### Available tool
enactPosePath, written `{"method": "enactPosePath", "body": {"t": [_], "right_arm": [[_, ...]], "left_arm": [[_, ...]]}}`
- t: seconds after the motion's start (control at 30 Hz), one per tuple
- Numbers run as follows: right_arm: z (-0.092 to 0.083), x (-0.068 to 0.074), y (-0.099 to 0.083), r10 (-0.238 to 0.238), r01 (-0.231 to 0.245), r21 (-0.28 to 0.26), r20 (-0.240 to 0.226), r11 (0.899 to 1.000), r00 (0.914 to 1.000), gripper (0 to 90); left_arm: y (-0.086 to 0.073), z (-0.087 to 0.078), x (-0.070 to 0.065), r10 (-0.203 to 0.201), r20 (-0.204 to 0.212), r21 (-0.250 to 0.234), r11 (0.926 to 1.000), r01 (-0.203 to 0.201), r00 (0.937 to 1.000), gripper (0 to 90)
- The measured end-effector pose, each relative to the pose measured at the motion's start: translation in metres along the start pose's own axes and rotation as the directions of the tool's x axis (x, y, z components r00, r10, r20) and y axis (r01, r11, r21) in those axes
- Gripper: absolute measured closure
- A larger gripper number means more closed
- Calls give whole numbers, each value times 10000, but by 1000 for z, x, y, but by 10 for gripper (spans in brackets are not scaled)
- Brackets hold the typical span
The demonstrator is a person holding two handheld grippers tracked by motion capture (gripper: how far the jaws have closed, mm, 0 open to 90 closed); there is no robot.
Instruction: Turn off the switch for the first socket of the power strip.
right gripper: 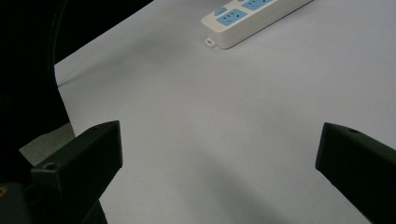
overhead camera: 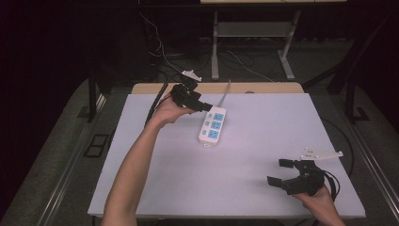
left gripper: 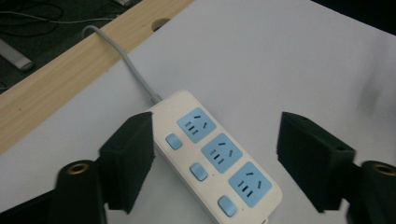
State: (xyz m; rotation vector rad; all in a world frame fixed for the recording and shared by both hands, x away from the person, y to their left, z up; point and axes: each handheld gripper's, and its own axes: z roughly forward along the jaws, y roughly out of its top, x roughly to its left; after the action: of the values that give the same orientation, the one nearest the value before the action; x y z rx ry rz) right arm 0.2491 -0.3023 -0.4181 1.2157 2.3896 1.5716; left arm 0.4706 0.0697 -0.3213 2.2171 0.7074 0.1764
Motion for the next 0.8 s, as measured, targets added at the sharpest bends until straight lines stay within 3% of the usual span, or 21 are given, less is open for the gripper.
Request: {"method": "enactPosePath", "body": {"t": [0.2,0.33,0.5,0.8], "right_arm": [[1,0,0,-20,20,44,-4,10000,10000,3],[1,0,0,-43,43,79,11,10000,10000,3],[1,-1,0,-40,40,47,5,10000,10000,3],[0,-2,0,8,-8,33,47,10000,10000,3]], "left_arm": [[-1,9,6,-313,-133,-190,9993,310,9994,473],[-3,15,15,-755,-133,-364,9965,750,9971,552],[-7,23,24,-1391,-17,-620,9884,1388,9903,641],[-11,40,32,-2028,105,-908,9750,2029,9792,771]]}}
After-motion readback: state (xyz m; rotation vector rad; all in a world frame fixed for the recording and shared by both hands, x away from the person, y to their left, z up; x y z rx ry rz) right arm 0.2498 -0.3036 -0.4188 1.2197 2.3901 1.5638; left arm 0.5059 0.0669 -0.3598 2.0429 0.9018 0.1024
